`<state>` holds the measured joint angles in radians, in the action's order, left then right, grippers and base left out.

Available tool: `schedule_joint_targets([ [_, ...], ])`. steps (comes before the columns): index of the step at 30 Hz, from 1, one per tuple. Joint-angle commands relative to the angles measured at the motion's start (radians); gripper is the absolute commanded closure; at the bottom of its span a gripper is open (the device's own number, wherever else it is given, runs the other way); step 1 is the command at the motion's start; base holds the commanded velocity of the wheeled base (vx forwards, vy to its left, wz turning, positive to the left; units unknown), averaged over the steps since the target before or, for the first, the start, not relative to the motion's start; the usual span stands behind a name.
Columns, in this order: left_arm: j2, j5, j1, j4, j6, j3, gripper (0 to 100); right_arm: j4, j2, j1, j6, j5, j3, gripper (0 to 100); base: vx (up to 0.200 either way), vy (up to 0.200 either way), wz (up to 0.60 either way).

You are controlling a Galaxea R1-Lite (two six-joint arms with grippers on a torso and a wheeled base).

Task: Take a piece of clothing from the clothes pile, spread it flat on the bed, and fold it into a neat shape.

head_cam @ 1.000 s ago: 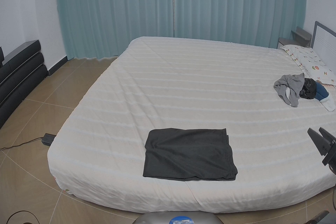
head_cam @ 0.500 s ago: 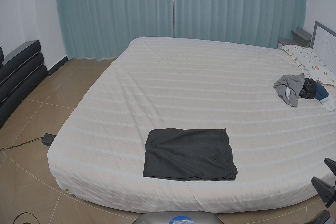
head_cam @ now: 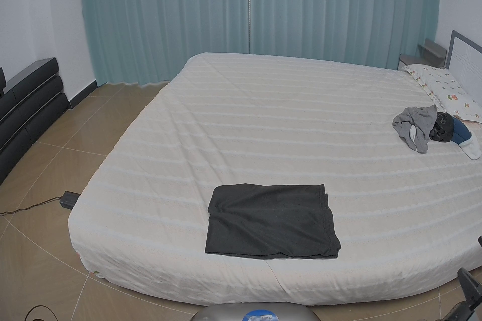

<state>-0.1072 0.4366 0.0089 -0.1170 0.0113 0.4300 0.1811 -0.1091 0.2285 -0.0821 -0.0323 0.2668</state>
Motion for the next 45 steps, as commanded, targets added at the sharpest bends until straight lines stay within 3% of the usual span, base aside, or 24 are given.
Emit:
schedule_joint_targets([
  [1,0.066,-0.029,0.000,0.000,-0.033,-0.056,0,0.066,-0.020,-0.018,0.010,0.089,0.075,0,0.000,0.000,0.00],
  [5,0.070,-0.050,0.000,0.000,-0.033,-0.071,0,0.129,-0.021,-0.020,0.005,0.124,0.107,0,0.000,0.000,0.00],
  [8,0.103,-0.096,-0.006,0.002,-0.034,-0.117,0,0.202,0.008,-0.063,0.007,0.219,0.077,0,0.000,0.000,0.00],
  [13,0.103,-0.122,-0.006,0.011,-0.030,-0.163,0,0.209,0.006,-0.081,0.004,0.261,0.086,0,0.000,0.000,0.00],
  [16,0.103,-0.154,-0.006,0.011,-0.028,-0.174,0,0.222,-0.009,-0.130,0.012,0.278,0.123,0,0.000,0.000,0.00],
  [17,0.103,-0.174,-0.006,0.010,-0.028,-0.178,0,0.232,-0.035,-0.164,0.012,0.272,0.146,0,0.000,0.000,0.00],
  [23,0.103,-0.190,-0.006,0.016,-0.025,-0.209,0,0.242,0.054,-0.198,0.025,0.235,0.074,0,0.000,0.000,0.00],
  [24,0.103,-0.190,-0.006,0.017,-0.025,-0.226,0,0.241,0.100,-0.235,0.041,0.186,0.046,0,0.000,0.000,0.00],
  [26,0.103,-0.191,-0.006,0.017,-0.025,-0.232,0,0.250,0.103,-0.239,0.045,0.164,0.042,0,0.000,0.000,0.00],
  [27,0.103,-0.200,-0.006,0.019,-0.028,-0.264,0,0.210,0.106,-0.236,0.036,0.121,0.006,0,0.000,0.000,0.00],
  [30,0.103,-0.233,-0.006,0.046,-0.025,-0.290,0,0.095,0.106,-0.236,0.036,0.103,-0.046,0,0.000,0.000,0.00],
  [33,0.104,-0.268,-0.006,0.129,-0.036,-0.356,0,-0.149,0.106,-0.236,0.084,0.045,-0.204,0,0.000,0.000,0.00],
  [34,0.104,-0.268,-0.006,0.129,-0.036,-0.356,0,-0.149,0.106,-0.236,0.084,0.045,-0.204,0,0.000,0.000,0.00],
  [35,0.104,-0.292,-0.006,0.212,-0.043,-0.416,0,-0.269,0.106,-0.236,0.131,0.005,-0.267,0,0.000,0.000,0.00],
  [40,0.104,-0.338,-0.006,0.204,-0.042,-0.430,0,-0.256,0.106,-0.236,0.139,-0.017,-0.265,0,0.000,0.000,0.00],
  [45,0.104,-0.401,-0.006,0.177,0.026,-0.430,0,-0.255,0.106,-0.236,0.142,-0.021,-0.265,0,0.000,0.000,0.00],
])
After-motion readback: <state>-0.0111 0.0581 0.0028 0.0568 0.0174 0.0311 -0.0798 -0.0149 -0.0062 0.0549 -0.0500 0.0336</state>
